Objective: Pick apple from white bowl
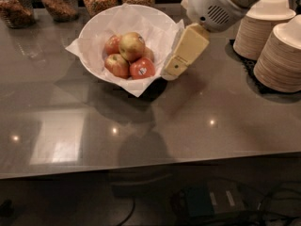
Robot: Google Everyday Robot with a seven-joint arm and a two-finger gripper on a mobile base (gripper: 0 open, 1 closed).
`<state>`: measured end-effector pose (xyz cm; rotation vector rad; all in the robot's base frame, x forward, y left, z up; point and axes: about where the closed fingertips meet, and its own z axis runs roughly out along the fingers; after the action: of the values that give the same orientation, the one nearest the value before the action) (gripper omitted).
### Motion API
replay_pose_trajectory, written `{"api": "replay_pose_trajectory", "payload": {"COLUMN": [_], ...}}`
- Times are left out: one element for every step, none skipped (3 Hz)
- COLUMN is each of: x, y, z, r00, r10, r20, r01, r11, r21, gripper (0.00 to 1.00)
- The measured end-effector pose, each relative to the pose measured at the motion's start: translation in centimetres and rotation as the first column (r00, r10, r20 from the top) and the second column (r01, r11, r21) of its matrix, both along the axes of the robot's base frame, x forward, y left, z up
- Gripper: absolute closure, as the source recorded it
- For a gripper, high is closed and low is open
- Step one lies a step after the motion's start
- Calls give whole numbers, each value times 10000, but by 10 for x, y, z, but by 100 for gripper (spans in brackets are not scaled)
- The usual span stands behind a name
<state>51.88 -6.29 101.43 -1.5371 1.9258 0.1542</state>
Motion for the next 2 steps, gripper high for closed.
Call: {"api": "replay_pose_trajectory", "payload": {"x": [37, 40], "y": [29, 30], "z": [7, 6], "r00": [9993, 9990], "r10": [-329, -388], "r20": [-176, -205], "r01": [349, 413], "r11": [9902, 9888], "r21": [1349, 1436], "gripper": [0, 0]}}
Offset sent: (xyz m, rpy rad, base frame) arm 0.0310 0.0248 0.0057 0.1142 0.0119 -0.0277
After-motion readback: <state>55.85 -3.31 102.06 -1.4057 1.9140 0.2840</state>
